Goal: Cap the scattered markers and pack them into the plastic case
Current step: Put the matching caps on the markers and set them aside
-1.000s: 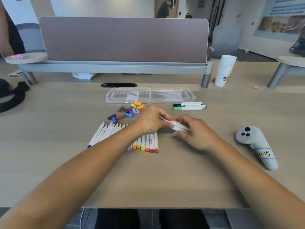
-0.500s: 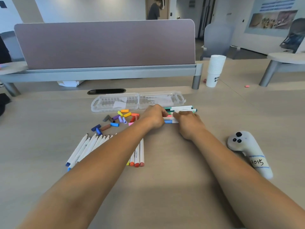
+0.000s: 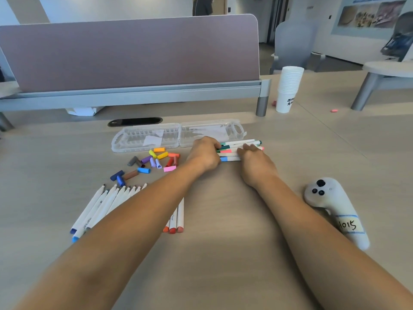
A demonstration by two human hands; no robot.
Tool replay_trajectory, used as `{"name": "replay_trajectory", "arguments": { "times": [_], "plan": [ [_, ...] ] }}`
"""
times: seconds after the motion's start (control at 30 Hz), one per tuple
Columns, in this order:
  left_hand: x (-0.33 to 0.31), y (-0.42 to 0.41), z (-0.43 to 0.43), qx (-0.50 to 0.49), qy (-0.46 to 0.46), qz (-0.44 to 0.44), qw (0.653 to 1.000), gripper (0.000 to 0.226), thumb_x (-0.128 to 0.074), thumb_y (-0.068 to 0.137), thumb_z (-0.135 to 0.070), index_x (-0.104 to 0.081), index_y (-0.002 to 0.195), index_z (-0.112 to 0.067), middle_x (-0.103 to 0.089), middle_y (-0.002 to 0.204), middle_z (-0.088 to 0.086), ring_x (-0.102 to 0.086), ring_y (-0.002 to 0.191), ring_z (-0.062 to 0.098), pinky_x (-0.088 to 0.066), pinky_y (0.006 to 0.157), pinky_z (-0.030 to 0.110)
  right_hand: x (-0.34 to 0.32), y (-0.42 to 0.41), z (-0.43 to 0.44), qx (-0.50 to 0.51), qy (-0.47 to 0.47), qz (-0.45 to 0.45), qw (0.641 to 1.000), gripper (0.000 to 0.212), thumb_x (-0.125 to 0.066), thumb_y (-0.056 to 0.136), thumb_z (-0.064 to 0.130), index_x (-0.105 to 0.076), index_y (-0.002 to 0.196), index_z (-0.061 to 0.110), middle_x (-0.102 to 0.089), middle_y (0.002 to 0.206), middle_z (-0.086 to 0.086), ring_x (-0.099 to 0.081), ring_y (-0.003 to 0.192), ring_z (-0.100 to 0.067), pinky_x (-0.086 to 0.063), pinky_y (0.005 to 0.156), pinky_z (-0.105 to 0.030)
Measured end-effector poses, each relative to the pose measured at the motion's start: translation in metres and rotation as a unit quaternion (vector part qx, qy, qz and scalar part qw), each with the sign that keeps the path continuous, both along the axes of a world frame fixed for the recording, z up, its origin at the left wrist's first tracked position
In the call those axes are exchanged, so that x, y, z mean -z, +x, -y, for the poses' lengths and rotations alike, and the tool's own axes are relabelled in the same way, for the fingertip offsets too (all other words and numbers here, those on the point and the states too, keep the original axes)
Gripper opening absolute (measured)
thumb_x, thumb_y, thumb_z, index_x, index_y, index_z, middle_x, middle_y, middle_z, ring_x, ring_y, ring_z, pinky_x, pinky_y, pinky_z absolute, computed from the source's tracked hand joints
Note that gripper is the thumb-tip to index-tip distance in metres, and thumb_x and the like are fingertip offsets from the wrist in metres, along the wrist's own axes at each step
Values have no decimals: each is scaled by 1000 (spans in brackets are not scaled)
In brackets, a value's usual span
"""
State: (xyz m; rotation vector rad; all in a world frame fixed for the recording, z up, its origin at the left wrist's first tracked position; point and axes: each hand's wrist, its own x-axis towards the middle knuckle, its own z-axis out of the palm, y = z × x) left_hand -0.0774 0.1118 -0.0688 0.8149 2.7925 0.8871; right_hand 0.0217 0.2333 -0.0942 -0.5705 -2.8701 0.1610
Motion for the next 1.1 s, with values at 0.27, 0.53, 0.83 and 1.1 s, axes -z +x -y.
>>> {"name": "replay_trajectory", "arguments": {
  "times": [0.27,0.53,0.83,1.1],
  "plan": [
    [2,6,20,48,-32,-29,998,29,-66,90,-21,-71,118,-23,-63,130,2,-60,116,19,-45,104,30,-3,4,6,-34,52,33,997,51,-38,96,9,-41,146,20,-35,155,-7,-30,143,-27,-35,107,-38],
    [-6,7,43,43,-21,-10,999,42,-58,92,-13,-60,132,-23,-59,135,2,-55,123,21,-43,106,33,1,-3,5,56,-19,25,998,59,-25,102,41,-13,157,22,-2,166,-10,8,151,-32,-3,122,-46],
    [-12,8,52,75,-26,4,997,50,-46,92,-2,-55,137,-21,-57,138,2,-53,126,19,-40,106,29,4,-14,-1,35,-12,73,997,69,-17,98,61,-16,156,23,-13,164,-6,-4,152,-26,-7,120,-51],
    [-19,-2,82,74,33,10,997,46,-44,95,1,-60,132,-20,-60,133,0,-55,123,14,-40,102,24,-4,-14,19,53,-10,55,997,68,-15,99,58,-15,157,22,-3,166,-8,9,152,-28,1,120,-54]
  ]
}}
